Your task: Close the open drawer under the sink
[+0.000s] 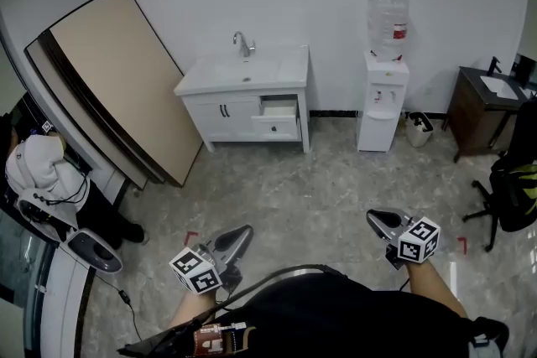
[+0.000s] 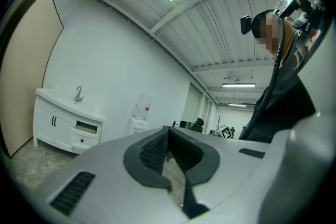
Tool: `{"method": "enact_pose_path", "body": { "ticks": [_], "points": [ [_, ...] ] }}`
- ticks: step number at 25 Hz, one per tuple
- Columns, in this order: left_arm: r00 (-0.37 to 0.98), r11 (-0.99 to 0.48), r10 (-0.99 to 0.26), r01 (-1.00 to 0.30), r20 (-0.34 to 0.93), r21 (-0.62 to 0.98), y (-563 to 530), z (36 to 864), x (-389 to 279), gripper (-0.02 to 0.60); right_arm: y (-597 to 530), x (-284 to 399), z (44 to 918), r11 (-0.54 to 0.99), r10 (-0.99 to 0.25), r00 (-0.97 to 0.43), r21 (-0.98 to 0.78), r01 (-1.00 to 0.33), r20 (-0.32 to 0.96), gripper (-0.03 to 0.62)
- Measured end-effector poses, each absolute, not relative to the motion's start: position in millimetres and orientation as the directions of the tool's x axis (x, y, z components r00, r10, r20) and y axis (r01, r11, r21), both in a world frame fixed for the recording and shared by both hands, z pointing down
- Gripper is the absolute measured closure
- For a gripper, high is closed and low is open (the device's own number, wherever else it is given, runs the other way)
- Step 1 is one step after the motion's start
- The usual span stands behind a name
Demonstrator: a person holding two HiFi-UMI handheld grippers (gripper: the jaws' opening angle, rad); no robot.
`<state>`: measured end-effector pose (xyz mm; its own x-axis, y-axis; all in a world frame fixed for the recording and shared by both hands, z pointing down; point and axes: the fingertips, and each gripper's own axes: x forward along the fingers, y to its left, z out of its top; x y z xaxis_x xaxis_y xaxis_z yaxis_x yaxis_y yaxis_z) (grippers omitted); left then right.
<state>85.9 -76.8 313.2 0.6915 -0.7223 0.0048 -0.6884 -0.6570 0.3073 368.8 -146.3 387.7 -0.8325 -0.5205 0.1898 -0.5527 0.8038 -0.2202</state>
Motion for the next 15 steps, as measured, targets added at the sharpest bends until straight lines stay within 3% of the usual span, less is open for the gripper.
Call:
{"method": "enact_pose_path", "body": {
  "ticks": [15],
  "points": [
    [0.838, -0.815, -0.540, -0.497, -0.079, 0.299, -268, 315, 44, 0.581, -265, 344, 358, 0.658, -0.710, -0.668, -0.130, -0.742, 0.224, 0.591]
  ]
}}
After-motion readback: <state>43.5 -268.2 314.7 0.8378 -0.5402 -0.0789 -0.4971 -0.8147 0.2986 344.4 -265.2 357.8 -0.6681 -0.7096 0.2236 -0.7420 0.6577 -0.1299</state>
